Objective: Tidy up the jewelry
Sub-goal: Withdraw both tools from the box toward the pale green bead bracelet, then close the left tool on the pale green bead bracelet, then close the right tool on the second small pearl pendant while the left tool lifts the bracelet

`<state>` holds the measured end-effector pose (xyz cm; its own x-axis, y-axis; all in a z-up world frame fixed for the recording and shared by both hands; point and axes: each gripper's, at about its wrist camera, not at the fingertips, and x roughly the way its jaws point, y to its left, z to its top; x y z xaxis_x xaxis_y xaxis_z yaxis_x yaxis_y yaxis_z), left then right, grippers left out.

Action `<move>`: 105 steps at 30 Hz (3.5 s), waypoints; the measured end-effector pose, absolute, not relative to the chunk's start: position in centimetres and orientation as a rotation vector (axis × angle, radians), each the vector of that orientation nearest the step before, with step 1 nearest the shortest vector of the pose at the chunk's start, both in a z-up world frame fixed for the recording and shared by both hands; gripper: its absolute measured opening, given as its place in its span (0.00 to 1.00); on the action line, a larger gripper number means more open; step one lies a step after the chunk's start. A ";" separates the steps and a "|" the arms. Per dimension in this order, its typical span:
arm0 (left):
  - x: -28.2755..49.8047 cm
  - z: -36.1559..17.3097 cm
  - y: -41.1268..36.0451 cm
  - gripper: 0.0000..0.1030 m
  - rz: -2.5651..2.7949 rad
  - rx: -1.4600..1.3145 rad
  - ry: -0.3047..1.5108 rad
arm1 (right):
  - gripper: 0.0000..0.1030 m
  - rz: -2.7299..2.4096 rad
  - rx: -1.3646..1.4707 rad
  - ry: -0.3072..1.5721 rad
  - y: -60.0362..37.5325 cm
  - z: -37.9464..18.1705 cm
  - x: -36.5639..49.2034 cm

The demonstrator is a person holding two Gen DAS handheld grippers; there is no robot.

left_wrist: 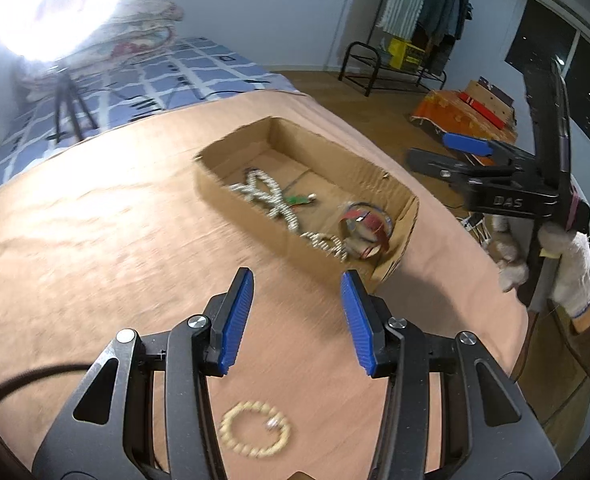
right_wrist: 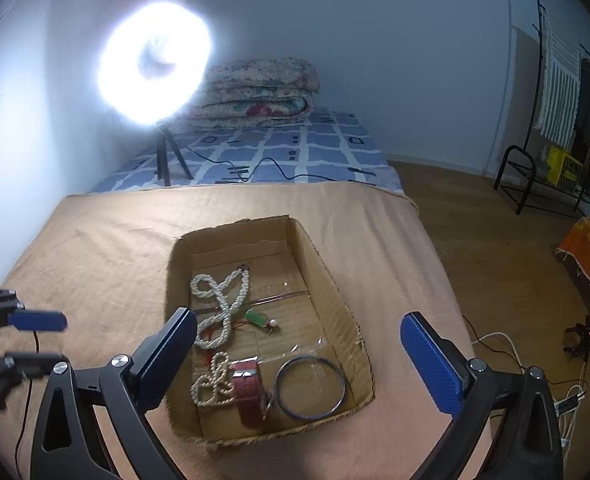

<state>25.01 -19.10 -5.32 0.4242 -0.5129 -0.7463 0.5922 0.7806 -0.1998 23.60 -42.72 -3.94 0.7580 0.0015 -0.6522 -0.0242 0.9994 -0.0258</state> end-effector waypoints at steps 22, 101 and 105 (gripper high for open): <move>21.2 -13.7 -10.0 0.32 -0.577 0.025 1.117 | 0.57 0.393 0.022 0.858 -32.7 -8.1 15.3; 14.0 -12.8 4.8 0.05 -0.357 -0.121 0.988 | 0.17 0.876 -0.379 1.002 -9.6 -18.1 16.1; 14.0 -13.0 4.8 0.05 -0.358 -0.120 0.992 | 0.17 0.873 -0.386 1.003 -9.6 -18.0 16.2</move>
<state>13.95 4.82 -12.97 0.4942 -0.3484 -0.7965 0.2400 0.9353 -0.2602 16.18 -9.60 -18.02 0.2482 0.4549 -0.8552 -0.7844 0.6125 0.0982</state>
